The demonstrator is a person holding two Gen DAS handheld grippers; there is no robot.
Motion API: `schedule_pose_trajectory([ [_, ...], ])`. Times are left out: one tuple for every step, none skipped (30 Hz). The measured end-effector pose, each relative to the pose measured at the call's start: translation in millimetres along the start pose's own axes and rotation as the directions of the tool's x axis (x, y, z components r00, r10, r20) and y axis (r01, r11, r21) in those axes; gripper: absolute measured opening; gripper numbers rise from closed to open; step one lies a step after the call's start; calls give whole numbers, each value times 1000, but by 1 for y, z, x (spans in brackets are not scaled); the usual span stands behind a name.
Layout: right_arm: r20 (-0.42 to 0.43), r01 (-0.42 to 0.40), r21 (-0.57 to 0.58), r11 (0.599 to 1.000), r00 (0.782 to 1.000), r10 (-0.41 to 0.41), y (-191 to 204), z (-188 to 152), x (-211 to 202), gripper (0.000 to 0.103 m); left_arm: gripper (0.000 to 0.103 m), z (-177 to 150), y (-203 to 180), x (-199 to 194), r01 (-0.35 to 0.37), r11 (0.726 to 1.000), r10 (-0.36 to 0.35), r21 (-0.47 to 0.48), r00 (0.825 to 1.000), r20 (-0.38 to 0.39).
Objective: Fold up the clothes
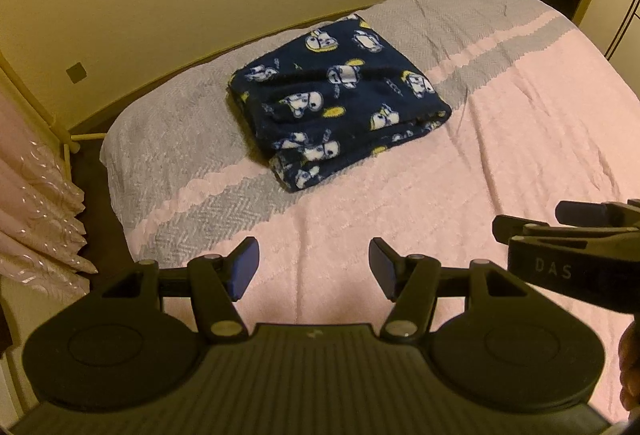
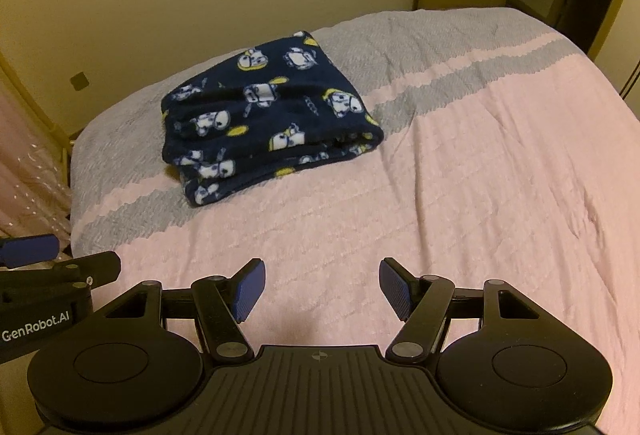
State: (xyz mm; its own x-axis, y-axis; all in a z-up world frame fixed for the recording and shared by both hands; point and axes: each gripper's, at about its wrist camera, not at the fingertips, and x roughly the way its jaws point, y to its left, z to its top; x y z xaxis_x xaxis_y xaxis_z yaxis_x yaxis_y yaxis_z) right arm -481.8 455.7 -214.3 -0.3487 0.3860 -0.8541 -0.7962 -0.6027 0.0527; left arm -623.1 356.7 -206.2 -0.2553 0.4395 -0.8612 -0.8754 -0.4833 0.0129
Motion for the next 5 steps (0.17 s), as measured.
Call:
schedule_pose_trajectory([
  [6,1,4,1000,1000,-1,1,1,-1,67,57,1,1,0,0,1000,0,-1,1000,5],
  [13,1,8,1000,1000,-2,2,2,-2,67,57,2,2,-1,-1,1000,1,-1,1000,11],
  [19,2,12,1000,1000,-2,3,2,-3,67,57,2,3,-2,-2,1000,2,2,1000,16],
  [26,3,16,1000,1000,-3,4,3,-4,67,57,3,4,-4,-4,1000,4,5,1000,22],
  [35,2,23,1000,999,-2,4,4,-6,67,57,3,5,-5,-6,1000,6,8,1000,27],
])
